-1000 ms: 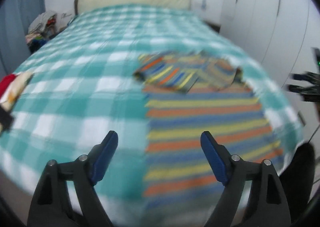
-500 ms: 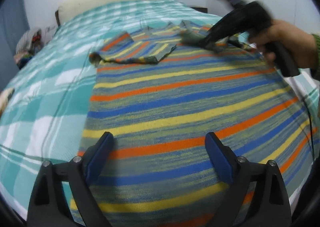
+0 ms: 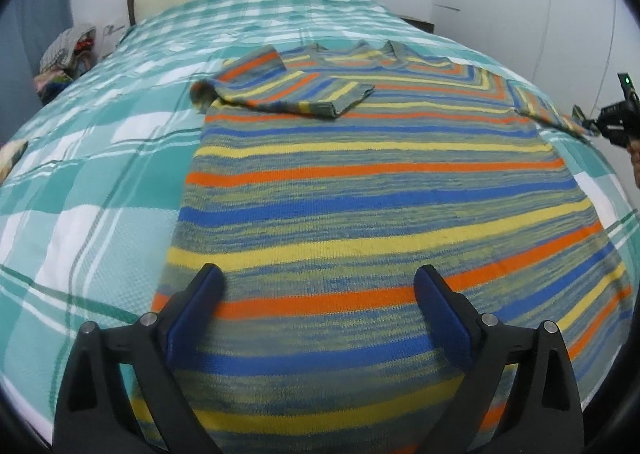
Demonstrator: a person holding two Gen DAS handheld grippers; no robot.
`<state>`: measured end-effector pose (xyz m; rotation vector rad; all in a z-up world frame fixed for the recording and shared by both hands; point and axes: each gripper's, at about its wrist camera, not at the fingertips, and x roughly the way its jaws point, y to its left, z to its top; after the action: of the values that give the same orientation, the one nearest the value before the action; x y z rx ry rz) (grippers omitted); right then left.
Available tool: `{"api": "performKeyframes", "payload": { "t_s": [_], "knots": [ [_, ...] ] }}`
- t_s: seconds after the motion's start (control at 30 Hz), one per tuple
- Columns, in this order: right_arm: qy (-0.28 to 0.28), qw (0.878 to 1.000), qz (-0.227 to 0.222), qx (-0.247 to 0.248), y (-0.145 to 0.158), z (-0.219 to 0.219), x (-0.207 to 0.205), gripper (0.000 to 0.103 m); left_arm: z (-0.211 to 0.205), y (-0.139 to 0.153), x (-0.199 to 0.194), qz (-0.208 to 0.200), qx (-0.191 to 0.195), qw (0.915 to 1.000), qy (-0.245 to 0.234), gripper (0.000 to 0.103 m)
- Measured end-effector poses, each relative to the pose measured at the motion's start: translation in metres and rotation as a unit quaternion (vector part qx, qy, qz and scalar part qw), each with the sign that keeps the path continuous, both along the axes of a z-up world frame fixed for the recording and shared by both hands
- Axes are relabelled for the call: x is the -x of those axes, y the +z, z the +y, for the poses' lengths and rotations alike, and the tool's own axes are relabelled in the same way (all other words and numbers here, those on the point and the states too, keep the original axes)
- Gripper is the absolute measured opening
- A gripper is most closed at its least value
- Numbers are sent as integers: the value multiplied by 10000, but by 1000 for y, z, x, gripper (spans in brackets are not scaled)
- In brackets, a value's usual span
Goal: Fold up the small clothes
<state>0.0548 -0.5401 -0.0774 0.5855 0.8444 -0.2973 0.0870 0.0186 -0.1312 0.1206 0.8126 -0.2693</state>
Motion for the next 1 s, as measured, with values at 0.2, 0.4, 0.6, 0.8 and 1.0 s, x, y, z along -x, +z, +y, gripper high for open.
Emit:
{"api": "performKeyframes", "payload": {
  "t_s": [0.2,0.4,0.6,0.8,1.0],
  "knots": [
    [-529,9976,-64,-439,-32,-8,15,4,2,-2,2,-72,-4,10000,16,99],
    [-585,9976,-58,-359,-38,-14,30,4,2,-2,2,-51,12,10000,20,100],
    [-1052,9939,-15,320,-13,-18,56,12,2,2,2,52,-53,9999,72,100],
    [-28,9989,-469,63,1,10,34,30,8,42,5,400,-85,9991,-140,99],
    [-389,9990,-53,207,-28,8,46,17,17,145,-5,-511,-107,9969,-594,101]
  ]
}}
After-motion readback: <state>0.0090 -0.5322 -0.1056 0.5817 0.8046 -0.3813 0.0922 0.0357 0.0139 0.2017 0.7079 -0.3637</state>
